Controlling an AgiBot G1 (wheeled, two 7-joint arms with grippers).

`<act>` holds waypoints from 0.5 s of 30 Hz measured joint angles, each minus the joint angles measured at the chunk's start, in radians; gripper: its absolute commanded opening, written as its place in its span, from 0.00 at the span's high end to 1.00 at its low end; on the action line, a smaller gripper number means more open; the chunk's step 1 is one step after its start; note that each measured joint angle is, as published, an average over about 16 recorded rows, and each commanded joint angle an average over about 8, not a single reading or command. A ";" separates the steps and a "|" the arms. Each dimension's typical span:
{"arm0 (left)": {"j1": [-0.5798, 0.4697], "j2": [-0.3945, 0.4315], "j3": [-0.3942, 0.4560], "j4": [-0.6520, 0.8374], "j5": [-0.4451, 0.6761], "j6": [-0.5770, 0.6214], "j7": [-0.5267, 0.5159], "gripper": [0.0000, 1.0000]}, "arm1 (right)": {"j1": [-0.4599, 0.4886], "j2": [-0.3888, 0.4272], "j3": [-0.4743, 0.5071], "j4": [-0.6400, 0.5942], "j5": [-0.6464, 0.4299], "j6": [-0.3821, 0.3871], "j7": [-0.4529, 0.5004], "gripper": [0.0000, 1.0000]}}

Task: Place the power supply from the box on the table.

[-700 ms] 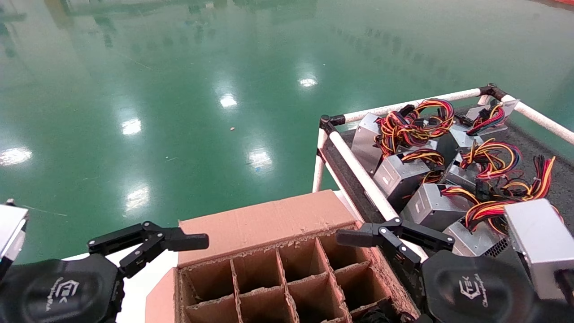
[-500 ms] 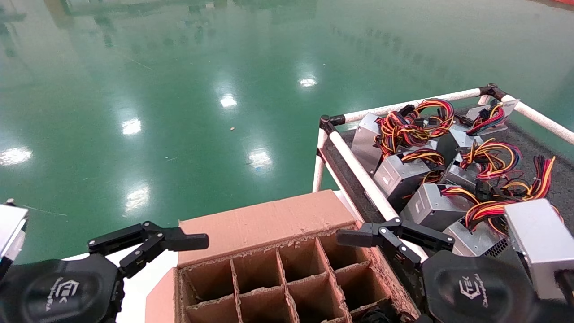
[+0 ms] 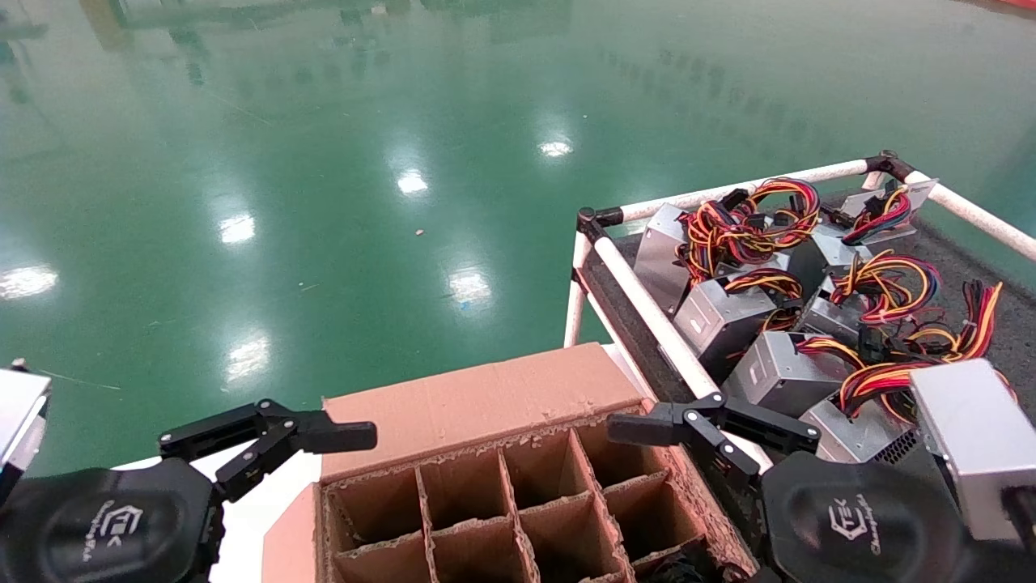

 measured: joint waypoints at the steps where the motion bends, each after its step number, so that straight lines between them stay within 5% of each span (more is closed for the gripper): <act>1: 0.000 0.000 0.000 0.000 0.000 0.000 0.000 0.00 | 0.000 0.000 0.000 0.000 0.000 0.000 0.000 0.00; 7: 0.000 0.000 0.000 0.000 0.000 0.000 0.000 0.00 | 0.000 0.000 0.000 0.000 0.000 0.000 0.000 0.00; 8: 0.000 0.000 0.000 0.000 0.000 0.000 0.000 0.06 | 0.000 0.000 0.000 0.000 0.000 0.000 0.000 0.00; 15: 0.000 0.000 0.000 0.000 0.000 0.000 0.000 0.94 | 0.000 0.000 0.000 0.000 0.000 0.000 0.000 0.00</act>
